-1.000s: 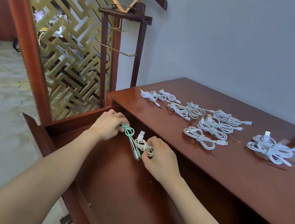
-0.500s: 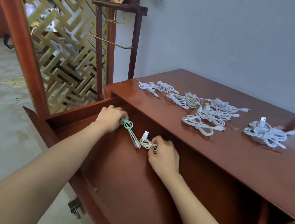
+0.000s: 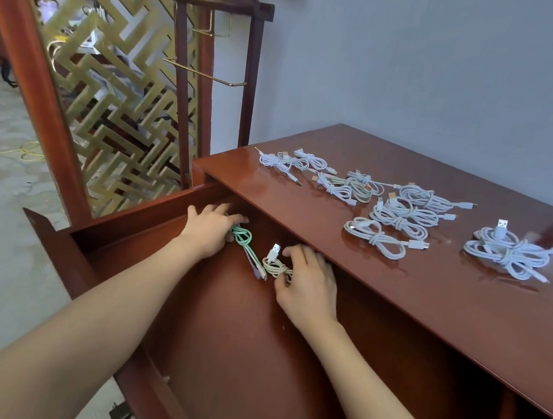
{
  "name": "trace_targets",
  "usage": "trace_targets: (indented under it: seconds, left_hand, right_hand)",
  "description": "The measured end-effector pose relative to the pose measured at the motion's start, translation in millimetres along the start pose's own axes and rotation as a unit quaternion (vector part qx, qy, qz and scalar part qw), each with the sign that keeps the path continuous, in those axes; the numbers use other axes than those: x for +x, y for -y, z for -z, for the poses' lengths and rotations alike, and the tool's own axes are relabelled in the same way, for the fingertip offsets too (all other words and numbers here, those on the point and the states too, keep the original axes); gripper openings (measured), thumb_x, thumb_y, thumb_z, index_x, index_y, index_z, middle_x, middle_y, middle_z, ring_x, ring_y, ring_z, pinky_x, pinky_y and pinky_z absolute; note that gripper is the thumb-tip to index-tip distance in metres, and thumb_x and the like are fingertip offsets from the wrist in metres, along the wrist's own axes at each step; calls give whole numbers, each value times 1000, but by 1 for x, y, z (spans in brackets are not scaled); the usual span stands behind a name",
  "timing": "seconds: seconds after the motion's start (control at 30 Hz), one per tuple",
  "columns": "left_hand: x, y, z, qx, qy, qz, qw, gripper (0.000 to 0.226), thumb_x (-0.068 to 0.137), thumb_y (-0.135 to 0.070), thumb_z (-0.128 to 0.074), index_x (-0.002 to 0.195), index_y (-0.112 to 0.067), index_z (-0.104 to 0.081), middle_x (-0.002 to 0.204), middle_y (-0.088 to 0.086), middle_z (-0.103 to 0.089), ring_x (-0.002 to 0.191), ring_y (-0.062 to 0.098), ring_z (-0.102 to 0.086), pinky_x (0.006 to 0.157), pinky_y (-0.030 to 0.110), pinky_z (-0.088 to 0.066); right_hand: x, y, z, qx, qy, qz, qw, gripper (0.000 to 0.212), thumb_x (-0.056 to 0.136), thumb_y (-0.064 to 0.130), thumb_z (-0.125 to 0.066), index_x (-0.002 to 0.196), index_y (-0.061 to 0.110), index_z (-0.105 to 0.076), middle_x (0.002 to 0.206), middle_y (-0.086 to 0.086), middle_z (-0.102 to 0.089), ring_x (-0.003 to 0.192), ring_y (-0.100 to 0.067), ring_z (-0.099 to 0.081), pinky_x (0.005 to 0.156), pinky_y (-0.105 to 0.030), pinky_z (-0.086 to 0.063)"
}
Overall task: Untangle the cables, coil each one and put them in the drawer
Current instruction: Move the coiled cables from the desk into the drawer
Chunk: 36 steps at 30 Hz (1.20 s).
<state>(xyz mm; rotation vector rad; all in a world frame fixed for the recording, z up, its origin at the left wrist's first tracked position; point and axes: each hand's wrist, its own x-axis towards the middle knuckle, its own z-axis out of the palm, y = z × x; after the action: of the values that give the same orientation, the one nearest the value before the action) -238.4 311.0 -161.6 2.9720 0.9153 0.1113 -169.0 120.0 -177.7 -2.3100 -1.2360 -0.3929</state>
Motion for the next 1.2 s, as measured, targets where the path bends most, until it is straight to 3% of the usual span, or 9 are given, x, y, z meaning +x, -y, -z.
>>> trace_targets:
  seconds: [0.13,0.27,0.4,0.53,0.63,0.77,0.97,1.1,1.2]
  left_hand:
    - [-11,2,11,60,-48,-8,997,64,86,-19,-55,142,-37,-29,151,0,-26,138,24,-26,107,49,-20]
    - [-20,2,33,56,-141,-19,988,46,78,-12,-54,121,-27,-57,128,-4,-55,120,22,-45,97,35,-29]
    - [-6,-7,55,-2,-224,-44,974,31,80,-4,-47,102,-16,-66,108,4,-65,102,29,-52,85,36,-37]
    - [29,-24,71,23,-193,-49,980,40,84,-5,-44,121,-14,-55,121,9,-58,113,32,-48,90,38,-37]
    - [57,-37,70,52,-136,-46,988,48,89,-5,-41,136,-12,-40,138,11,-46,127,31,-38,101,39,-30]
    - [84,-44,64,82,-86,-47,992,52,95,-12,-40,145,-11,-23,150,10,-31,140,28,-23,111,41,-18]
    - [100,-45,67,178,-58,-17,982,50,99,-4,-18,149,-10,-14,158,8,-12,146,28,-3,115,49,0]
    - [100,-42,72,158,-87,-50,982,53,90,3,-44,139,-5,-28,147,13,-36,142,27,-22,114,44,-13]
    - [102,-29,73,125,-96,-78,984,54,75,4,-65,120,-11,-40,117,10,-61,113,30,-53,94,37,-34]
  right_hand:
    - [0,11,8,10,-83,96,992,23,67,11,-46,82,14,-63,84,1,-64,70,-21,-62,59,-24,-48]
    - [13,18,33,35,-143,132,980,28,68,10,-37,79,11,-62,79,-1,-62,69,-23,-54,60,-23,-35]
    - [34,4,60,-31,-144,69,987,25,64,3,-48,82,5,-64,87,-11,-62,79,-34,-57,70,-36,-45]
    - [46,-15,83,-156,-4,-67,985,44,76,7,-53,120,7,-52,124,-13,-48,119,-33,-41,96,-42,-28]
    - [48,-26,92,-188,47,-133,972,54,83,15,-51,134,9,-35,132,-14,-43,125,-32,-37,102,-43,-26]
    - [48,-40,94,-164,69,-164,970,59,83,15,-50,137,6,-29,128,-16,-49,118,-35,-47,96,-41,-35]
    - [49,-50,98,-82,46,-132,987,42,80,7,-51,121,2,-44,113,-18,-59,105,-35,-54,78,-35,-40]
    - [46,-37,94,-15,20,-79,997,44,79,9,-53,122,11,-48,119,-11,-58,109,-32,-53,81,-32,-40]
    - [38,-18,83,29,8,-23,999,43,78,9,-54,121,13,-50,116,-8,-57,106,-30,-53,81,-31,-38]
